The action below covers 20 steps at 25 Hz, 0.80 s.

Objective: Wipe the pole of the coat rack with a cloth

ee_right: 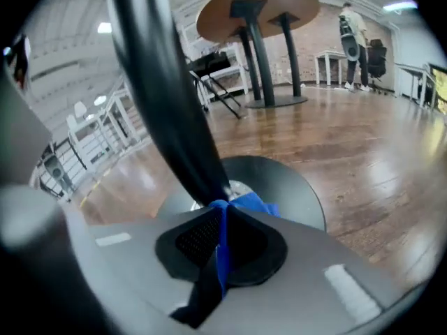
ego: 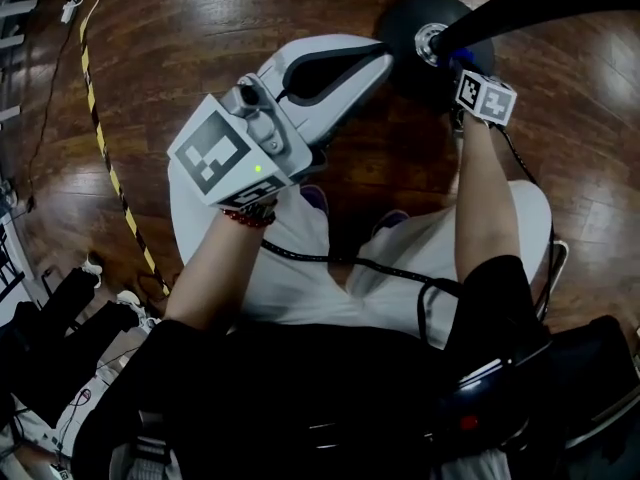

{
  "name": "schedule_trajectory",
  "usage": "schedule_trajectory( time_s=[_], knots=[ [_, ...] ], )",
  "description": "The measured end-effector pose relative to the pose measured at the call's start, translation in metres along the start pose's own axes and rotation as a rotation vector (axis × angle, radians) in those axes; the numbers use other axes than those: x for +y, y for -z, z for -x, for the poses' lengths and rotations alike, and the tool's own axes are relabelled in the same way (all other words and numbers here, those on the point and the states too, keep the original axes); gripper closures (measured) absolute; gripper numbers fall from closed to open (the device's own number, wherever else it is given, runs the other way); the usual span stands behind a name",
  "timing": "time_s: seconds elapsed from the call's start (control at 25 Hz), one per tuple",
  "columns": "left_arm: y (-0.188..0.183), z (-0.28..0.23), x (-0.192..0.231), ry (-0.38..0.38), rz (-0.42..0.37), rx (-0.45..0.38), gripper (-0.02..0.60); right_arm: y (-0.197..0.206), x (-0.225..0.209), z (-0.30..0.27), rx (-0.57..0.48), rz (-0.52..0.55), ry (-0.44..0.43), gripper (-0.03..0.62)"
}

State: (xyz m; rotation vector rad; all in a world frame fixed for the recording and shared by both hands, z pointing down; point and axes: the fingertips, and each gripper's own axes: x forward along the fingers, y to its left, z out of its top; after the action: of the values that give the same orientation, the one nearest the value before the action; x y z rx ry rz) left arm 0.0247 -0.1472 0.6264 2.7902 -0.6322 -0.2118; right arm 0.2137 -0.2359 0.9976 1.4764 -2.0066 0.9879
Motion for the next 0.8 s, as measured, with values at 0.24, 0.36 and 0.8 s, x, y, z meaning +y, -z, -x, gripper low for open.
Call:
schedule_trajectory(
  time_s=[0.24,0.36,0.8],
  knots=[
    [0.005,0.001,0.001,-0.001,-0.02,-0.004,0.588,-0.062,0.001,0.038,-0.389,-0.29,-0.263,0.576],
    [0.013,-0.007,0.003,0.004,-0.004,-0.001,0.588,-0.105,0.006,0.082,-0.615,-0.53,-0.457,0.576],
    [0.014,-0.019,0.004,0.064,0.036,-0.014,0.588,-0.238,0.1,0.304,-0.899,-0.28,-1.172,0.576]
  ],
)
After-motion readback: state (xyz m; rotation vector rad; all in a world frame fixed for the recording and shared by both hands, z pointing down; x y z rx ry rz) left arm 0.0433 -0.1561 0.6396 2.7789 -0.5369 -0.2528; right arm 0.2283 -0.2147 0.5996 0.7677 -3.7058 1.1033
